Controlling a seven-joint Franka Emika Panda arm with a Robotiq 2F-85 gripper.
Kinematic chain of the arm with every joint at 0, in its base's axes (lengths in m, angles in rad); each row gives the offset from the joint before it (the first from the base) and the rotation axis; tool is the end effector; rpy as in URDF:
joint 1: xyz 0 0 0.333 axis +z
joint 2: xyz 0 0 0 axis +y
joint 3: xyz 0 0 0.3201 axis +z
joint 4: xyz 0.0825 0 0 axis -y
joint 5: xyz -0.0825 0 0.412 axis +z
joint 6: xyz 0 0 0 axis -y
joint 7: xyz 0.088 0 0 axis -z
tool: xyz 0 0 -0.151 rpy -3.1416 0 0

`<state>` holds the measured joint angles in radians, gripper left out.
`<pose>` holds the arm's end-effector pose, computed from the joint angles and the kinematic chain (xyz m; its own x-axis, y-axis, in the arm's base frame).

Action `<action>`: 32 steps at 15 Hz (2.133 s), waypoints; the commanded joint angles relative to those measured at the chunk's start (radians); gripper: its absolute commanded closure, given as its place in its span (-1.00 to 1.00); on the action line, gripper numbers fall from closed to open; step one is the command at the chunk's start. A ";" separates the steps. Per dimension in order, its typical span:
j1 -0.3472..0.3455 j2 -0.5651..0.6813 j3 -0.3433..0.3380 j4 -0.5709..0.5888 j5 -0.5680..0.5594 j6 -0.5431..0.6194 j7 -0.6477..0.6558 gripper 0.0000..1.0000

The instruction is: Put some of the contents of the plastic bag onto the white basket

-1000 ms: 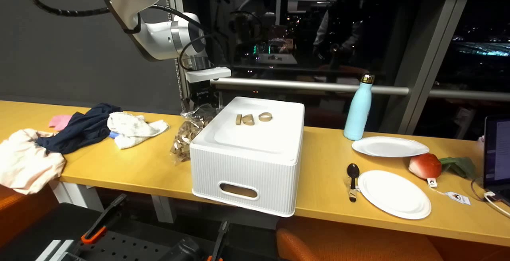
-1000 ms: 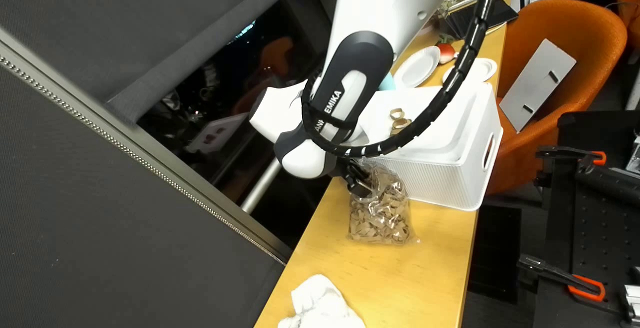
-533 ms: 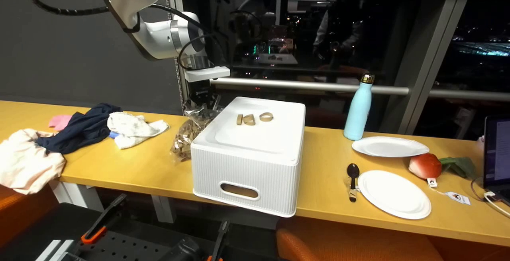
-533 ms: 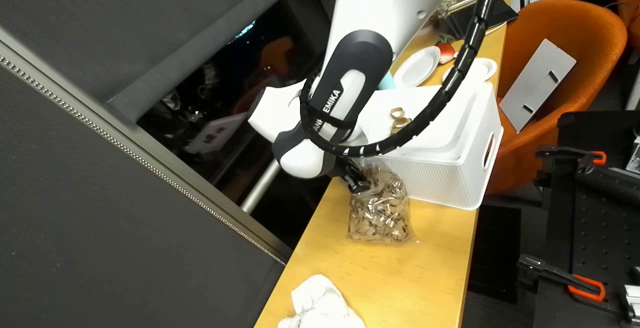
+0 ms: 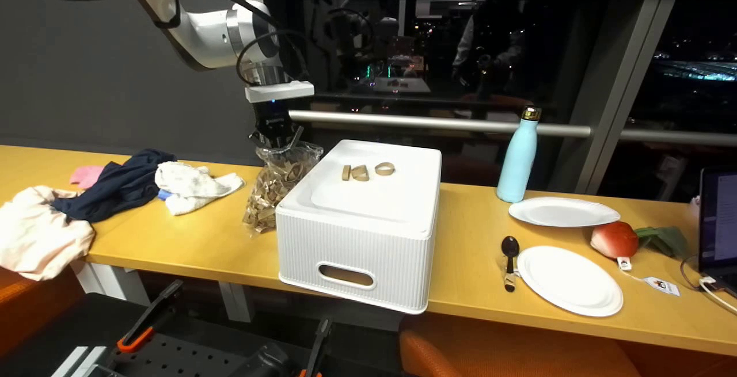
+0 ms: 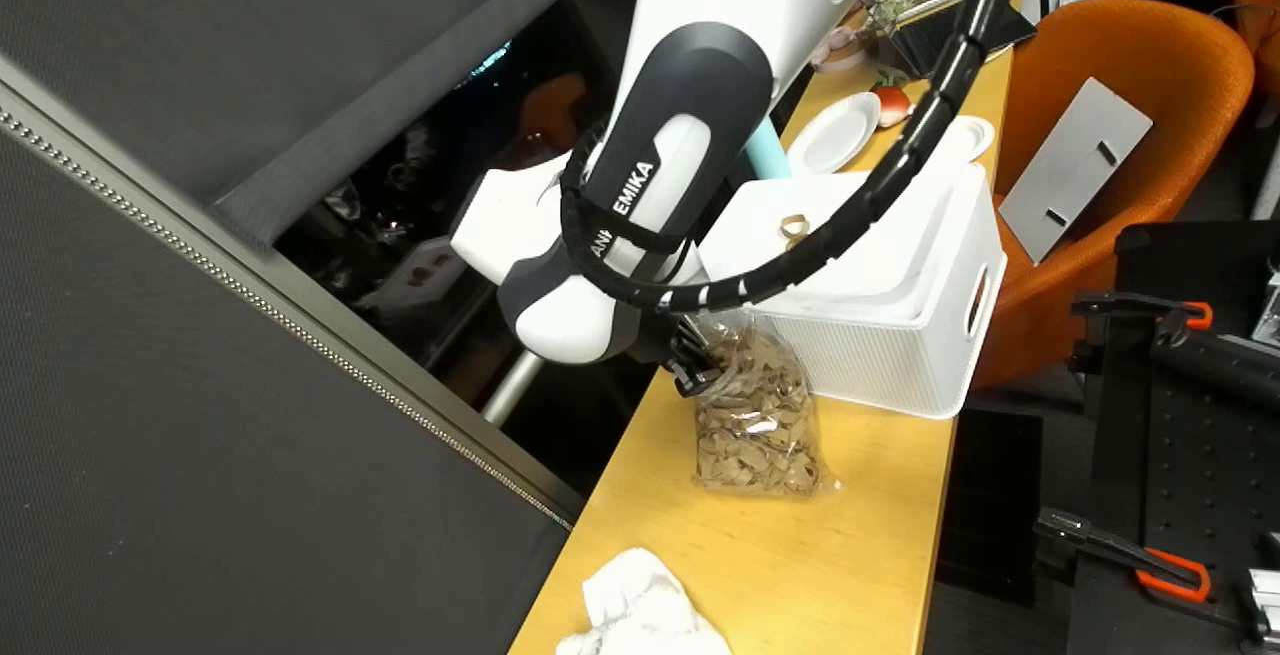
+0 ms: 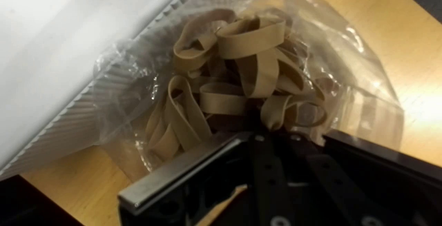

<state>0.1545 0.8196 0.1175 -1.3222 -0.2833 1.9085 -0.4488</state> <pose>0.7192 0.1534 0.1749 0.6613 0.6985 -0.2736 0.7330 -0.6792 0.0376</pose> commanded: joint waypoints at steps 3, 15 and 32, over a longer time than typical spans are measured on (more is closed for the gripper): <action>0.029 -0.121 -0.011 -0.086 0.003 -0.059 0.125 0.97; 0.030 -0.260 -0.059 -0.185 -0.047 -0.072 0.266 0.97; -0.081 -0.359 -0.131 -0.259 -0.074 -0.018 0.318 0.97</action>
<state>0.0946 0.4627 -0.0058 -1.5812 -0.3470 1.8674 -0.1495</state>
